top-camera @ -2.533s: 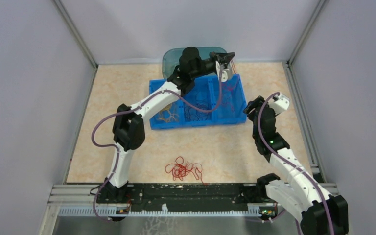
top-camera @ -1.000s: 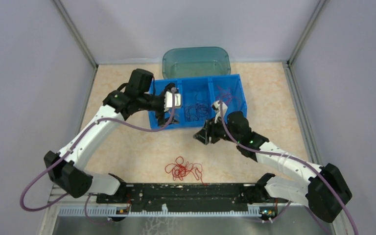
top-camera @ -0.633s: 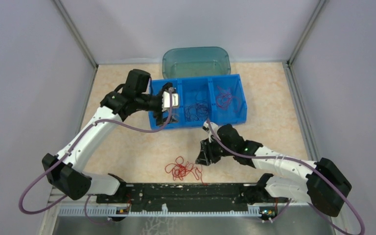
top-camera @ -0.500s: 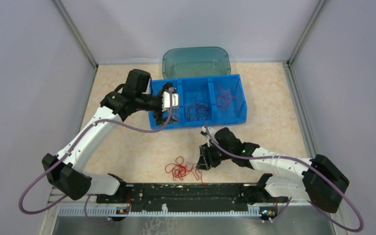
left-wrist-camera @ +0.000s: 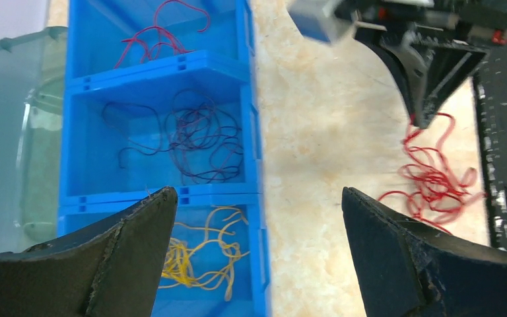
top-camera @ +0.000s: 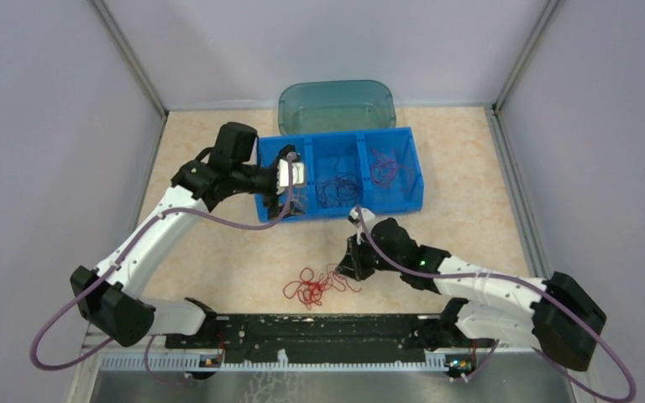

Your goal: Untangle the cables

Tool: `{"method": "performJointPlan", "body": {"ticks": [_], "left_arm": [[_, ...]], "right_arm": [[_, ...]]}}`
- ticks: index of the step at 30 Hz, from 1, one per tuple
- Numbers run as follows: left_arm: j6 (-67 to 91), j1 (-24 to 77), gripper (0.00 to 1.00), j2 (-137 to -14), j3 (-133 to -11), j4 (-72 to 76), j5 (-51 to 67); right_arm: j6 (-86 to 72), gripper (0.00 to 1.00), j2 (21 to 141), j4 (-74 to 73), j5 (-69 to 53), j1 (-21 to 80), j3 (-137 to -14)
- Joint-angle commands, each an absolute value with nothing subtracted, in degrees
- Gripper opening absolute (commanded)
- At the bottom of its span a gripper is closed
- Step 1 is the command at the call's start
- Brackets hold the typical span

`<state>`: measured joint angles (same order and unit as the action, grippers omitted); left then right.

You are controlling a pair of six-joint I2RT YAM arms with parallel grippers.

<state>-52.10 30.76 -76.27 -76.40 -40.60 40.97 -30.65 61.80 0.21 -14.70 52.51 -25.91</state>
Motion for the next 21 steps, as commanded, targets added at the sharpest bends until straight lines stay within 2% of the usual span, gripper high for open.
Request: {"method": "performJointPlan", "body": {"ticks": [1,7,11,14,17,21], "left_arm": [[-44.47,30.95,0.99,-72.18,-72.94,-38.24,46.92],[-33.84,31.84,0.99,-68.08,-67.95,-33.2,54.66],[-32.62,35.3,0.99,-66.06,-64.11,-30.26,54.06],[-31.57,36.38,0.95,-65.61,-61.94,-26.72,52.56],[-32.94,36.47,0.87,-66.4,-62.15,-27.12,52.13],[-35.82,36.48,0.66,-67.43,-62.33,-29.91,51.53]], "right_arm": [[-26.08,0.0,53.18,6.08,-8.72,53.09,-30.69],[-21.29,0.0,50.7,8.43,-8.51,53.09,-36.79],[-20.54,0.0,52.3,11.54,-11.39,53.15,-39.22],[-20.22,0.0,53.97,12.99,-12.58,53.1,-40.85],[-19.78,0.0,54.94,14.22,-12.95,53.09,-41.62],[-19.64,0.0,55.89,15.21,-14.04,53.11,-42.42]]}}
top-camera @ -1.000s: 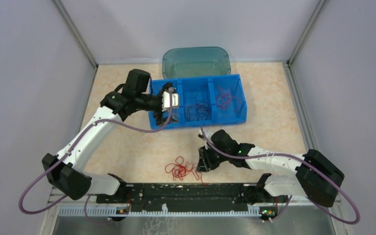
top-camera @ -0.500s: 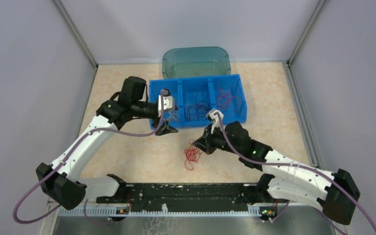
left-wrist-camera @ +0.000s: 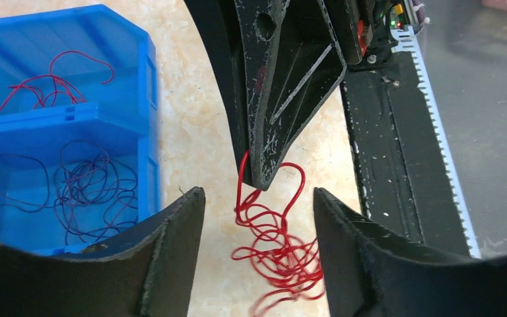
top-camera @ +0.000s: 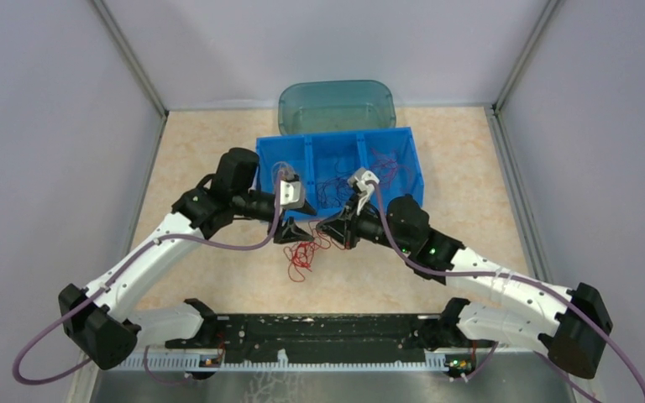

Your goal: Untangle the cables

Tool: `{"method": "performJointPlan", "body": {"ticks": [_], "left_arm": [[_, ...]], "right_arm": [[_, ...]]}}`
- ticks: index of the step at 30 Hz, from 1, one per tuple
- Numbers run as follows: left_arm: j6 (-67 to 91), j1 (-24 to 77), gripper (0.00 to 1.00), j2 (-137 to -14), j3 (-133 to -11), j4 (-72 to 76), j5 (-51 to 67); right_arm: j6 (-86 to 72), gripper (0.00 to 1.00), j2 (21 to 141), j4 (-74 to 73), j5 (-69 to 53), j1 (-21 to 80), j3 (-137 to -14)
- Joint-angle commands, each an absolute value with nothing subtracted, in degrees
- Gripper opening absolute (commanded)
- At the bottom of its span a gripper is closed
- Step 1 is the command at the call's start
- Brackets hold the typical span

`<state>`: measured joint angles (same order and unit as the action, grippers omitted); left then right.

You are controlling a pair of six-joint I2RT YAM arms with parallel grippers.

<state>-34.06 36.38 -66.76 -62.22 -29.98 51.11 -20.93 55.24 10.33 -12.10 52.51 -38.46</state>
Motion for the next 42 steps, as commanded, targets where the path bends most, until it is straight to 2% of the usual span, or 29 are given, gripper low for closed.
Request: {"method": "performJointPlan", "body": {"ticks": [1,5,9,11,18,23,28,34,38,42], "left_arm": [[-36.13,36.52,0.61,-67.57,-62.39,-30.18,51.44],[-36.74,36.47,0.43,-67.41,-61.81,-30.8,51.93],[-37.03,36.47,0.11,-67.37,-61.85,-31.26,51.81],[-37.59,36.48,0.01,-67.32,-61.92,-31.67,50.98],[-41.19,36.48,0.0,-67.5,-63.02,-33.82,48.1],[-43.85,36.47,0.0,-67.83,-65.13,-35.01,46.14],[-48.52,36.61,0.0,-67.53,-69.73,-35.59,42.35],[-59.51,38.49,0.0,-64.14,-72.29,-34.23,38.92],[-71.96,39.41,0.0,-60.06,-70.56,-33.49,42.15],[-81.82,40.75,0.0,-56.56,-68.09,-33.49,44.49]], "right_arm": [[-19.8,0.0,56.16,15.35,-14.37,53.1,-42.6],[-20.83,0.0,56.22,16.8,-15.26,53.1,-42.46],[-21.19,0.0,55.63,16.87,-15.54,53.14,-42.39],[-21.03,0.0,55.11,16.67,-15.12,53.15,-42.16],[-19.47,0.01,53.27,14.15,-13.91,53.09,-41.75],[-15.93,0.06,51.2,9.88,-11.02,53.09,-41.42],[-12.58,0.18,47.17,6.32,-6.97,53.11,-41.09],[-13.19,0.39,44.8,5.46,-11.87,53.09,-42.65],[-13.7,0.46,44.32,4.88,-8.13,52.11,-44.69],[-16.27,0.5,44.46,5.78,-16.24,46.9,-47.18]]}}
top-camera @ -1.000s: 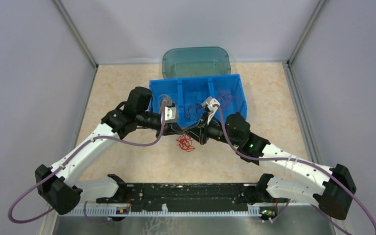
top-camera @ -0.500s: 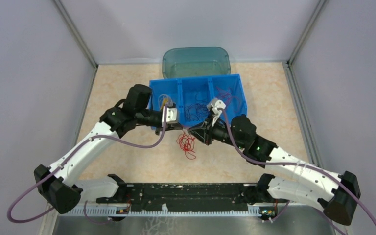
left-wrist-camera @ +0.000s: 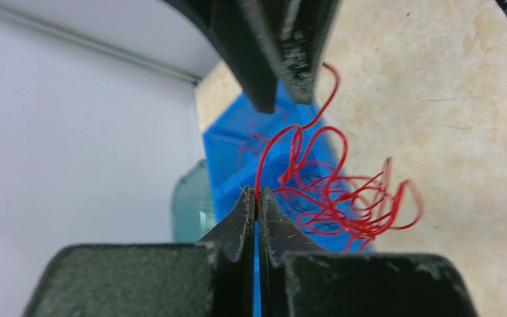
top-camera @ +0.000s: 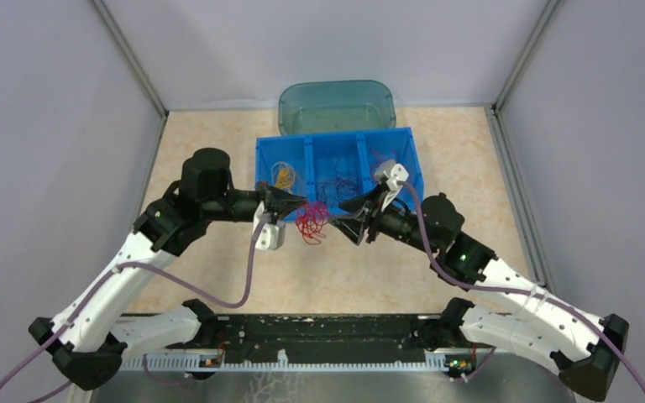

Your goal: Untangle the cables

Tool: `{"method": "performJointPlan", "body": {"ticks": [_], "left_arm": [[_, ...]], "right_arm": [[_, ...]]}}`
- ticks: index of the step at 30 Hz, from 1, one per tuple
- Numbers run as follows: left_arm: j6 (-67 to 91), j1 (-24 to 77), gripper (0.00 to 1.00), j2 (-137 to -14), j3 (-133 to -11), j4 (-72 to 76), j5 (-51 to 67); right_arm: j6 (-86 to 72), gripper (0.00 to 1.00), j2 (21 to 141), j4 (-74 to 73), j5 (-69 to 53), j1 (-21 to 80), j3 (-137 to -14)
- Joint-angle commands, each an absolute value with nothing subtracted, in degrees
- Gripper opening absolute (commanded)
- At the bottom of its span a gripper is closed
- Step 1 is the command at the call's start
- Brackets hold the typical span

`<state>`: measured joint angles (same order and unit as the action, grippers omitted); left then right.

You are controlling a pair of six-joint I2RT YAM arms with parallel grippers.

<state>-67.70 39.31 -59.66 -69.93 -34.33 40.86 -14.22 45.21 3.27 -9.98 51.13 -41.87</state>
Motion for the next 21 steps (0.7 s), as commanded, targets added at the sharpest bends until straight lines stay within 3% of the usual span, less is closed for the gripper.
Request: {"method": "performJointPlan", "body": {"ticks": [1,11,21], "left_arm": [[-82.68,41.16,0.0,-56.27,-67.93,-33.46,44.54],[-85.64,43.16,0.0,-56.33,-67.67,-33.26,45.62],[-84.05,44.96,0.0,-57.4,-68.85,-30.89,46.01]], "right_arm": [[-16.96,0.51,44.47,6.07,-18.88,45.79,-47.66],[-20.31,0.58,49.95,12.77,-29.95,43.59,-46.67],[-25.08,0.61,55.4,24.64,-29.95,43.59,-43.69]]}}
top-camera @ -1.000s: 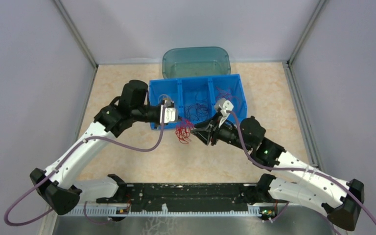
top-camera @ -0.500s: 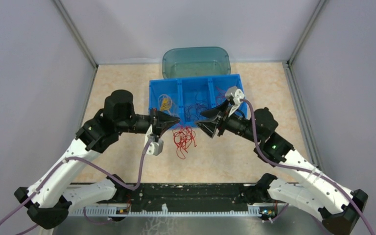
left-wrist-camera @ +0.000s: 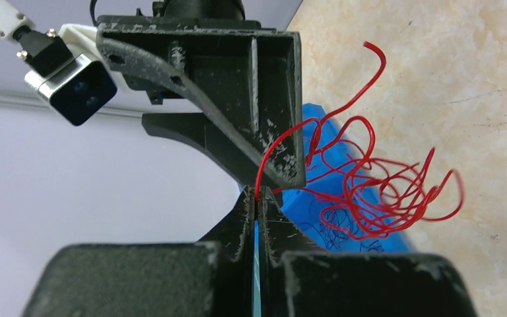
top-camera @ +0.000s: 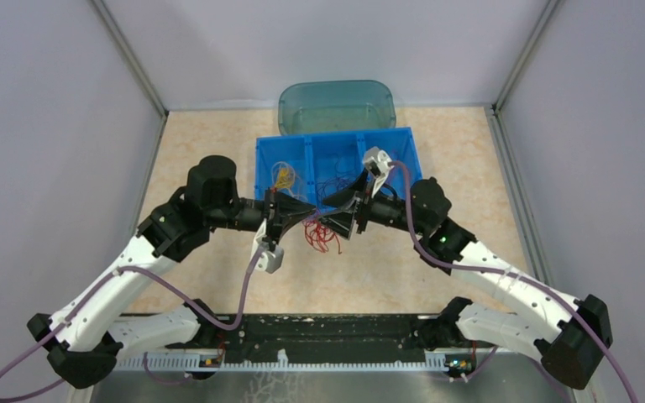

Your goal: Untangle the cables

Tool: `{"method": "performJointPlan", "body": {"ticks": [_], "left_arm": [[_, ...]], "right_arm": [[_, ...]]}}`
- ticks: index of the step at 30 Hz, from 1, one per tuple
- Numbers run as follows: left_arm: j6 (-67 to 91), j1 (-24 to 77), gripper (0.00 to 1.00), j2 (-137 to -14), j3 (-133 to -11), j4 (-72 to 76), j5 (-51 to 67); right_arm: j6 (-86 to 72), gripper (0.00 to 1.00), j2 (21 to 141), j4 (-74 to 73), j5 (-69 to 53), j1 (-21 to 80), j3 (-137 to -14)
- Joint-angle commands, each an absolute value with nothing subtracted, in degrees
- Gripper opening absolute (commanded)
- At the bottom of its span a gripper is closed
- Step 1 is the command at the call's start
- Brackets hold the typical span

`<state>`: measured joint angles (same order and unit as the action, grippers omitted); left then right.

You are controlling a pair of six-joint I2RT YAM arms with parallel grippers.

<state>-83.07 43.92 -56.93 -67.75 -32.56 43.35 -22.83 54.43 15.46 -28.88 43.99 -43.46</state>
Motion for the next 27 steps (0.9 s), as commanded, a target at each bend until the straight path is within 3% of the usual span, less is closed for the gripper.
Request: {"method": "performJointPlan", "body": {"ticks": [1,8,16,27], "left_arm": [[-83.92,45.18,0.0,-57.52,-68.9,-30.75,45.98],[-79.02,46.72,0.0,-58.35,-70.17,-26.7,46.09],[-71.27,47.27,0.0,-60.81,-77.31,-25.37,47.62],[-53.88,47.29,0.0,-62.62,-84.84,-14.14,47.63]], "right_arm": [[-25.29,0.62,55.83,25.31,-29.81,43.66,-43.68],[-23.18,0.62,59.5,26.45,-28.41,45.66,-44.2],[-27.04,0.56,64.51,35.38,-27.08,47.42,-40.37],[-29.78,0.52,68.67,43.48,-14.03,47.66,-29.24]]}}
